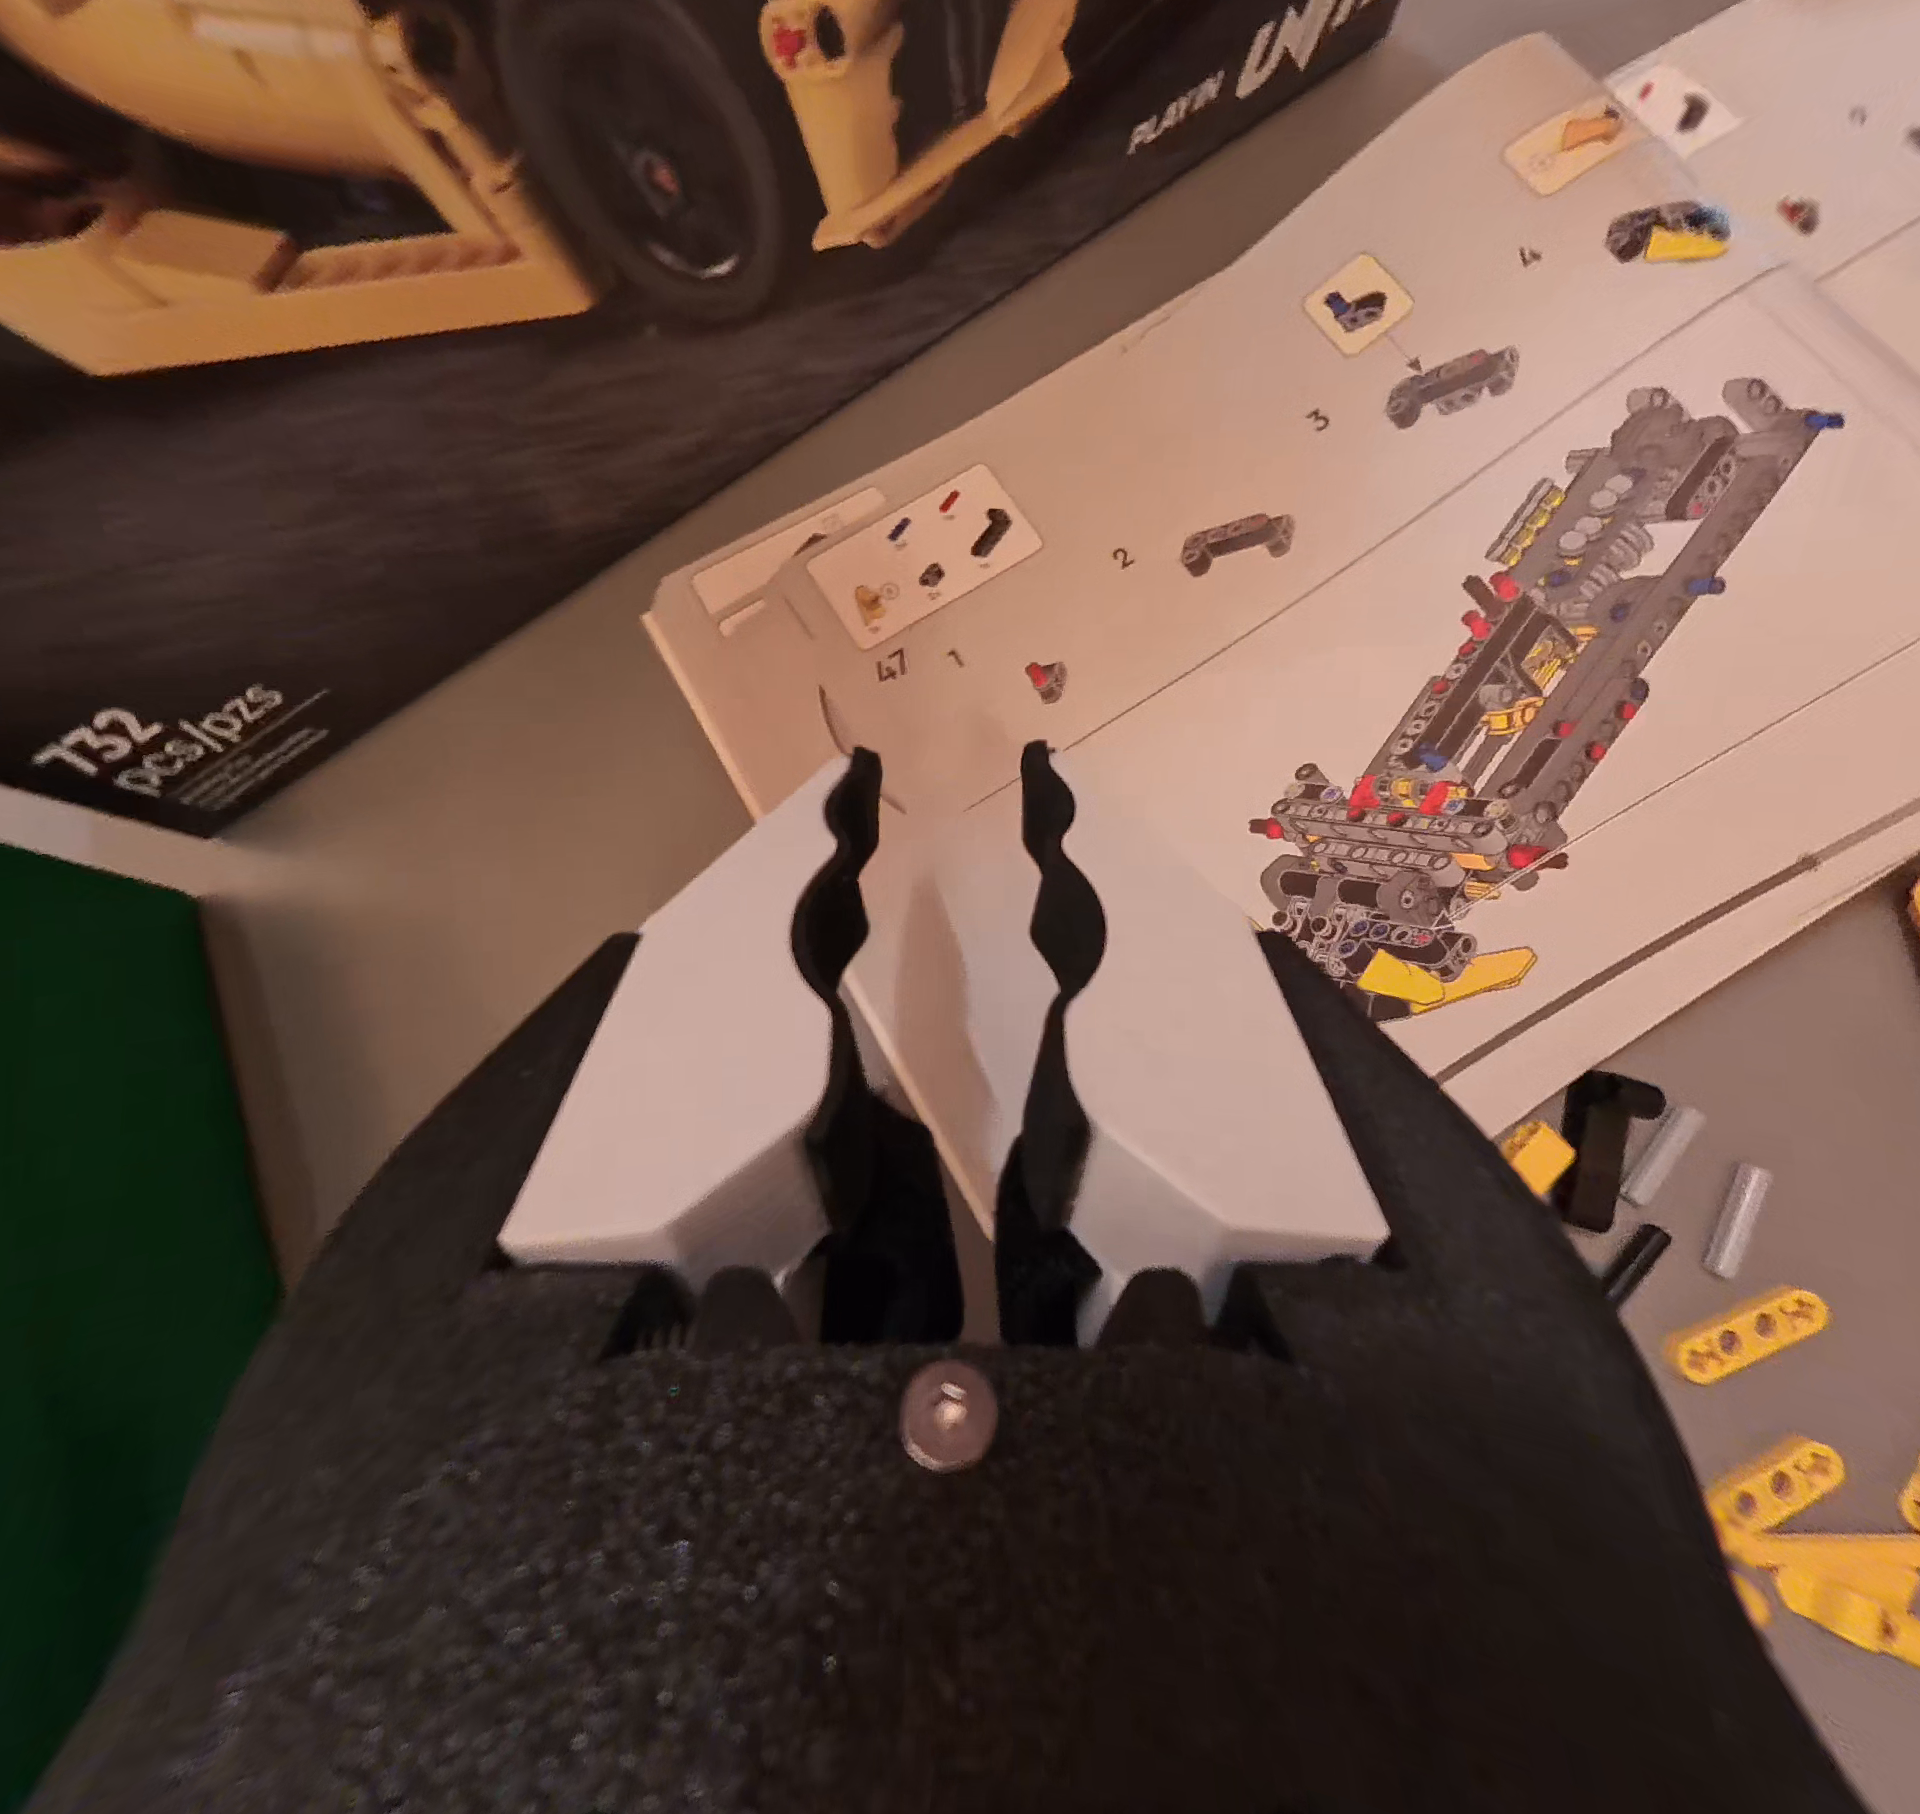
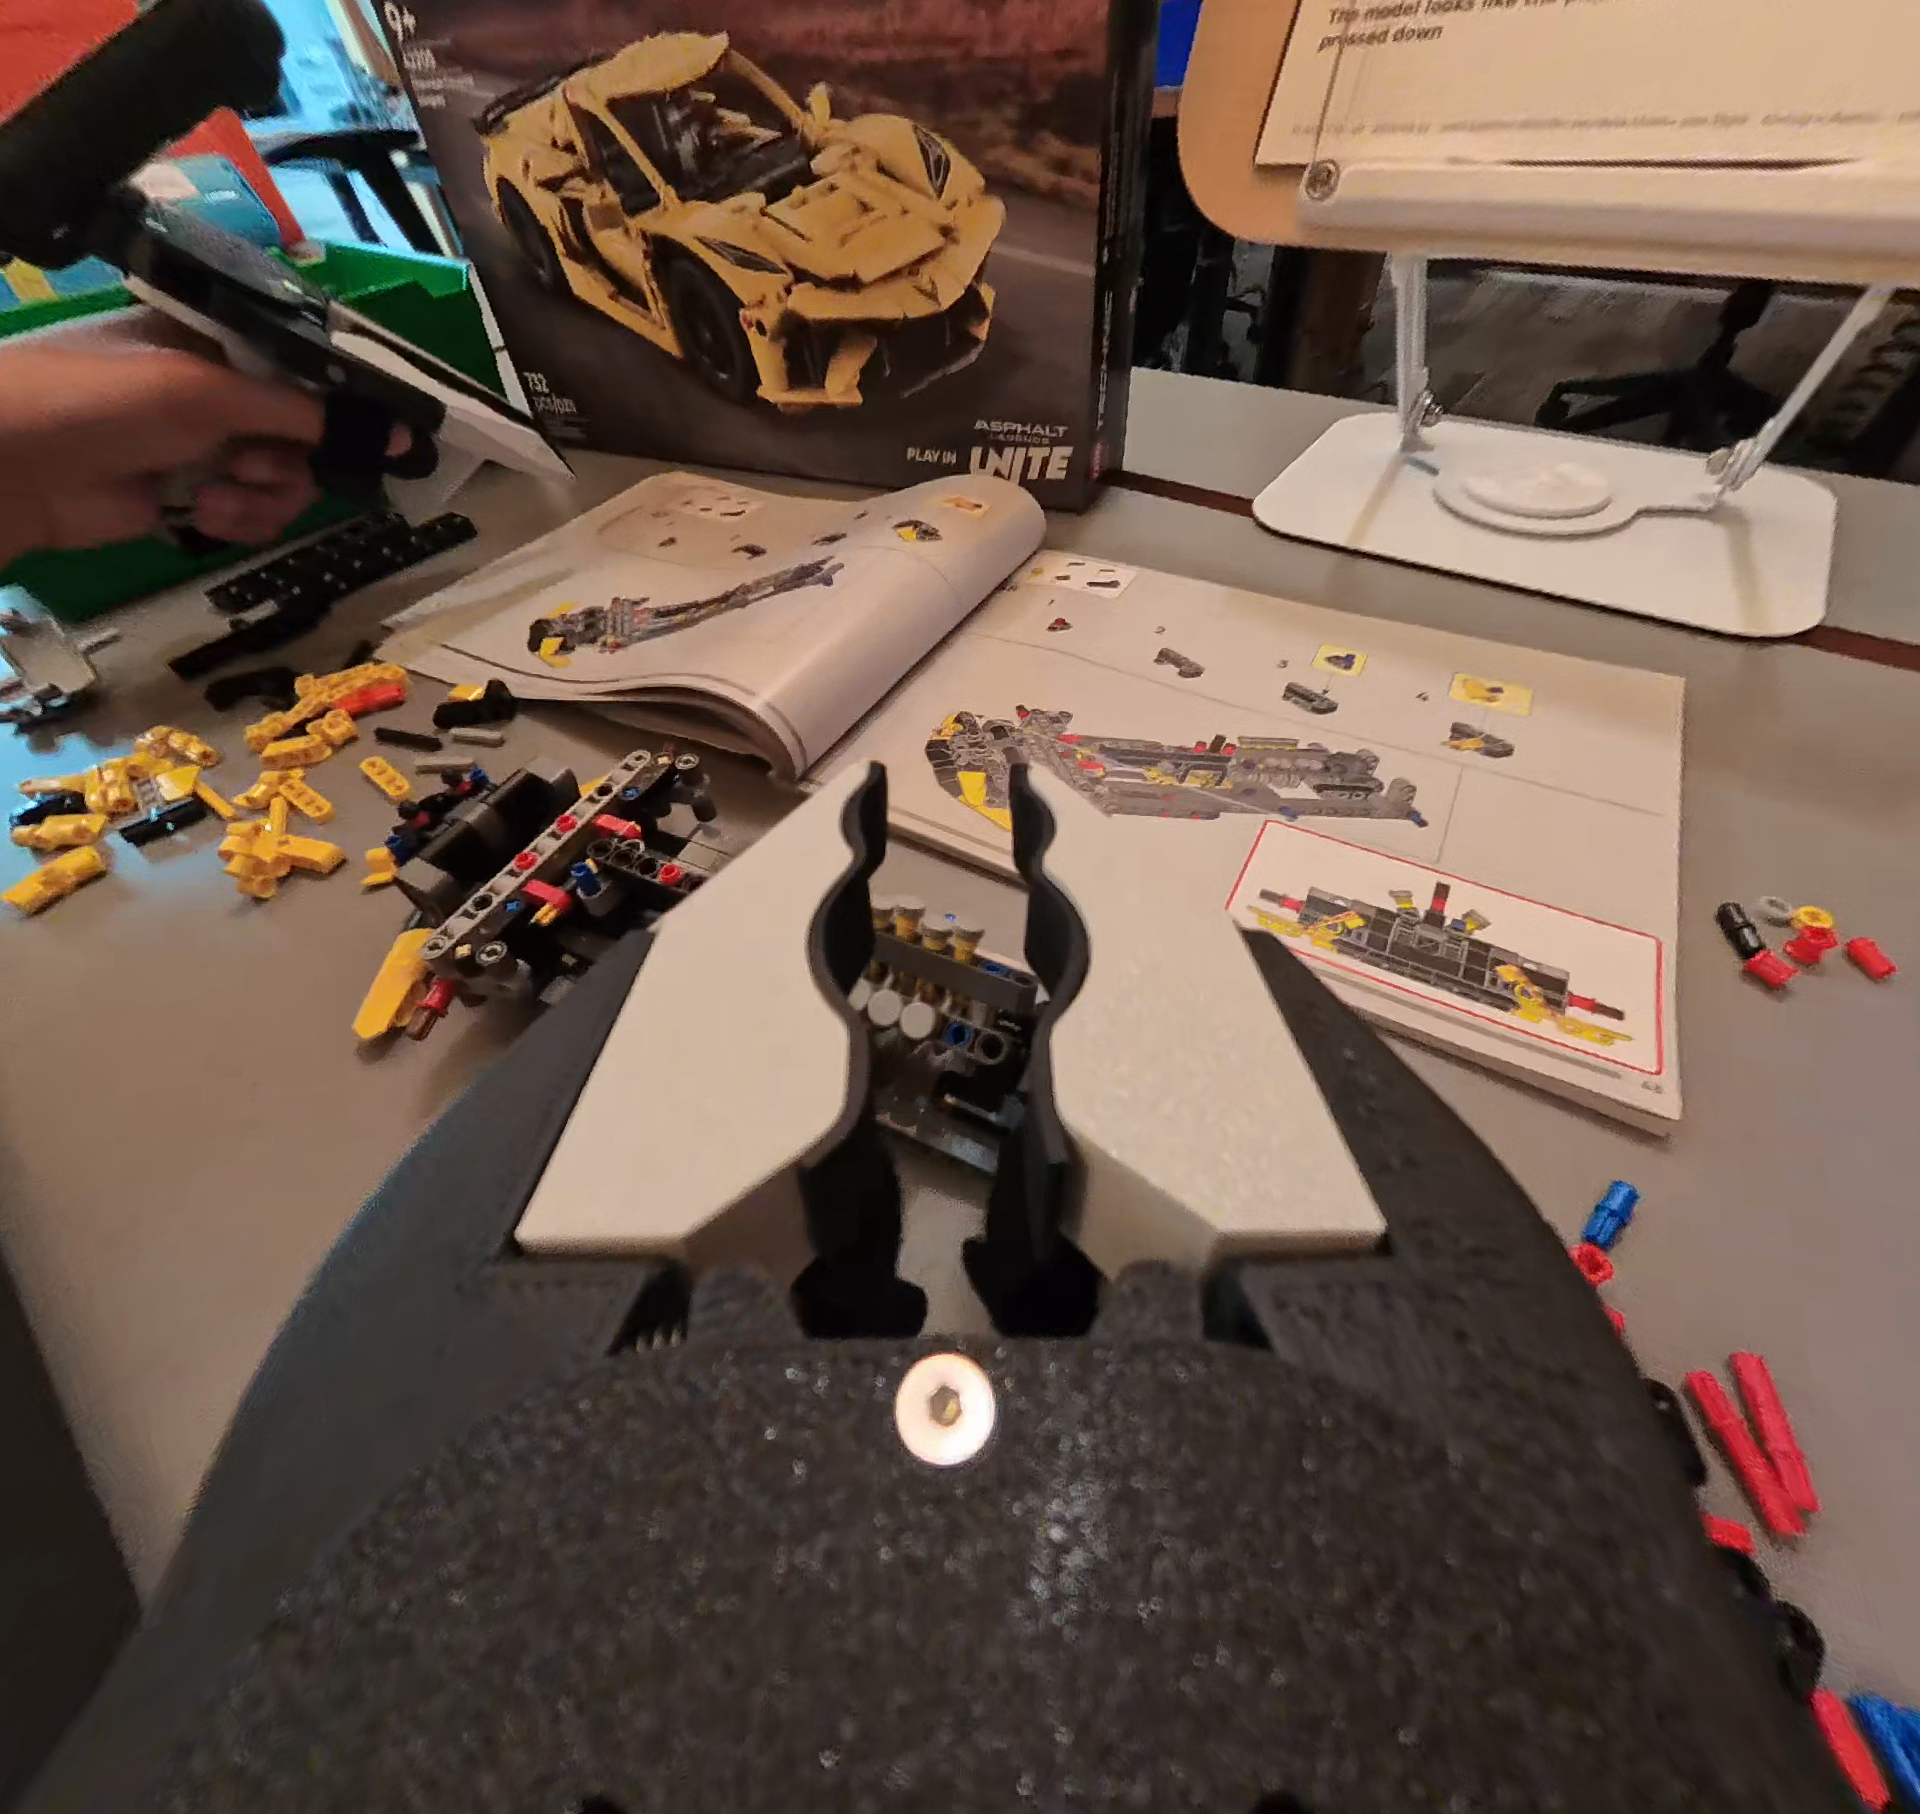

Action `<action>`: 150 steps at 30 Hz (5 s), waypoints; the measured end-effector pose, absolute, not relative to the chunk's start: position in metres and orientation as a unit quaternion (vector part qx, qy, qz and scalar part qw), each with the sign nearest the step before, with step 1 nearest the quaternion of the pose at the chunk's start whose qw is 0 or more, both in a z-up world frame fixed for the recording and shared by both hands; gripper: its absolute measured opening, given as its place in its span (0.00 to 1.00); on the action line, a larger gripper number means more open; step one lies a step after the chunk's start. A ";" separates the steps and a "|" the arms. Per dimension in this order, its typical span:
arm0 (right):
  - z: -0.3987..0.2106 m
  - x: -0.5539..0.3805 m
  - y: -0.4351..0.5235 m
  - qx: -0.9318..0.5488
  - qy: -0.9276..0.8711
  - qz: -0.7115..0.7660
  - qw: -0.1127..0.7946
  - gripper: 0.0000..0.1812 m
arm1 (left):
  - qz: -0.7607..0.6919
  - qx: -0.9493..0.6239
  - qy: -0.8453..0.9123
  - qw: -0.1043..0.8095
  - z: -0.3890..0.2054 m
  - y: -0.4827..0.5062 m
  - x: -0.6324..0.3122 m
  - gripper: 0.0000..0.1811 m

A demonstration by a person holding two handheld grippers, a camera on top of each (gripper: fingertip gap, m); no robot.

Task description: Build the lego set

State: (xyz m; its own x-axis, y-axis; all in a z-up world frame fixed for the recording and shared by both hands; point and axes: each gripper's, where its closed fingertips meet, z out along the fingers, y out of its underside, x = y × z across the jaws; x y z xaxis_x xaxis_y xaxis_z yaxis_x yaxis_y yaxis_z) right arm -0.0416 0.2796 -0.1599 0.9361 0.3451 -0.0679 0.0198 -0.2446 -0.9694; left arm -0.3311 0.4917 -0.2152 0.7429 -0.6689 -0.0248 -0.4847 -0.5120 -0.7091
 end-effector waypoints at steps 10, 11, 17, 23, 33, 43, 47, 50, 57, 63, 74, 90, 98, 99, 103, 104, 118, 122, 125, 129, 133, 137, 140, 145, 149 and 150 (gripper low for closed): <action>-0.204 -0.076 0.210 -0.858 -0.250 0.169 0.416 0.15 | -0.104 -0.796 0.418 0.426 -0.204 0.479 -0.289 0.13; -0.212 -0.085 0.189 -0.864 -0.285 0.181 0.374 0.16 | -0.111 -0.793 0.420 0.427 -0.203 0.477 -0.285 0.13; -0.239 -0.081 0.158 -0.891 -0.299 0.104 0.326 0.18 | -0.132 -0.773 0.421 0.455 -0.193 0.472 -0.273 0.13; -0.224 -0.070 0.189 -0.884 -0.219 0.064 0.408 0.11 | -0.144 -0.771 0.411 0.464 -0.185 0.472 -0.273 0.13; -0.246 -0.070 0.208 -0.903 -0.202 0.137 0.354 0.15 | -0.146 -0.769 0.412 0.467 -0.179 0.470 -0.275 0.13; -0.248 -0.069 0.200 -0.908 -0.222 0.111 0.338 0.11 | -0.111 -0.787 0.380 0.473 -0.176 0.490 -0.308 0.13; -0.251 -0.068 0.200 -0.906 -0.236 0.084 0.342 0.09 | -0.069 -0.801 0.366 0.469 -0.183 0.502 -0.326 0.13; -0.252 -0.069 0.201 -0.902 -0.247 0.074 0.345 0.01 | -0.065 -0.808 0.360 0.461 -0.189 0.505 -0.330 0.13; -0.250 -0.067 0.202 -0.898 -0.251 0.066 0.355 0.05 | -0.063 -0.799 0.386 0.456 -0.196 0.500 -0.318 0.13; -0.250 -0.070 0.205 -0.902 -0.236 0.088 0.350 0.12 | -0.067 -0.797 0.392 0.454 -0.197 0.497 -0.313 0.13; -0.251 -0.079 0.210 -0.896 -0.248 0.089 0.359 0.08 | -0.067 -0.795 0.399 0.452 -0.197 0.494 -0.308 0.13; -0.145 -0.110 0.216 -0.736 -0.077 0.453 0.497 0.08 | -0.243 -0.432 0.733 0.465 -0.168 0.228 -0.120 0.20; -0.151 -0.117 0.211 -0.742 -0.102 0.440 0.495 0.08 | -0.279 -0.420 0.717 0.482 -0.162 0.207 -0.107 0.10; -0.153 -0.118 0.212 -0.746 -0.107 0.432 0.495 0.08 | -0.281 -0.415 0.717 0.484 -0.160 0.205 -0.107 0.07; -0.155 -0.119 0.213 -0.749 -0.109 0.423 0.498 0.08 | -0.272 -0.408 0.719 0.493 -0.160 0.205 -0.107 0.05; -0.155 -0.119 0.213 -0.747 -0.107 0.428 0.497 0.08 | -0.268 -0.405 0.719 0.497 -0.159 0.205 -0.107 0.05; -0.112 -0.123 0.187 -0.618 -0.124 0.608 0.483 0.11 | -0.533 -0.388 0.611 0.439 -0.101 0.179 -0.121 0.04; -0.100 -0.136 0.173 -0.562 -0.115 0.706 0.416 0.15 | -0.544 -0.354 0.617 0.444 -0.097 0.172 -0.126 0.03; -0.096 -0.141 0.164 -0.547 -0.130 0.728 0.392 0.10 | -0.524 -0.310 0.640 0.468 -0.099 0.162 -0.129 0.04; -0.099 -0.145 0.161 -0.553 -0.135 0.729 0.379 0.05 | -0.493 -0.274 0.664 0.491 -0.104 0.154 -0.130 0.04; -0.104 -0.143 0.164 -0.566 -0.123 0.724 0.375 0.04 | -0.464 -0.272 0.676 0.504 -0.109 0.157 -0.129 0.04; -0.103 -0.143 0.164 -0.564 -0.123 0.727 0.373 0.04 | -0.459 -0.279 0.675 0.506 -0.109 0.157 -0.128 0.04; -0.102 -0.144 0.162 -0.559 -0.128 0.730 0.370 0.04 | -0.473 -0.282 0.674 0.492 -0.108 0.155 -0.130 0.04; -0.103 -0.144 0.165 -0.561 -0.123 0.727 0.375 0.05 | -0.475 -0.294 0.680 0.475 -0.108 0.159 -0.131 0.04; -0.102 -0.136 0.167 -0.556 -0.112 0.731 0.379 0.02 | -0.461 -0.289 0.689 0.479 -0.111 0.160 -0.132 0.04; -0.103 -0.137 0.167 -0.561 -0.116 0.725 0.383 0.00 | -0.457 -0.285 0.688 0.486 -0.111 0.160 -0.131 0.03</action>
State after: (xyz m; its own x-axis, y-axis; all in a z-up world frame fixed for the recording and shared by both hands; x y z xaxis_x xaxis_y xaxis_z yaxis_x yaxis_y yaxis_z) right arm -0.1366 0.1667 -0.1033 -0.0776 0.6853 -0.7241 -0.4260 -0.6794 -0.5974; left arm -0.1313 0.1596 -0.1113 -0.3647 -0.8366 -0.4088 0.0512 0.4203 -0.9059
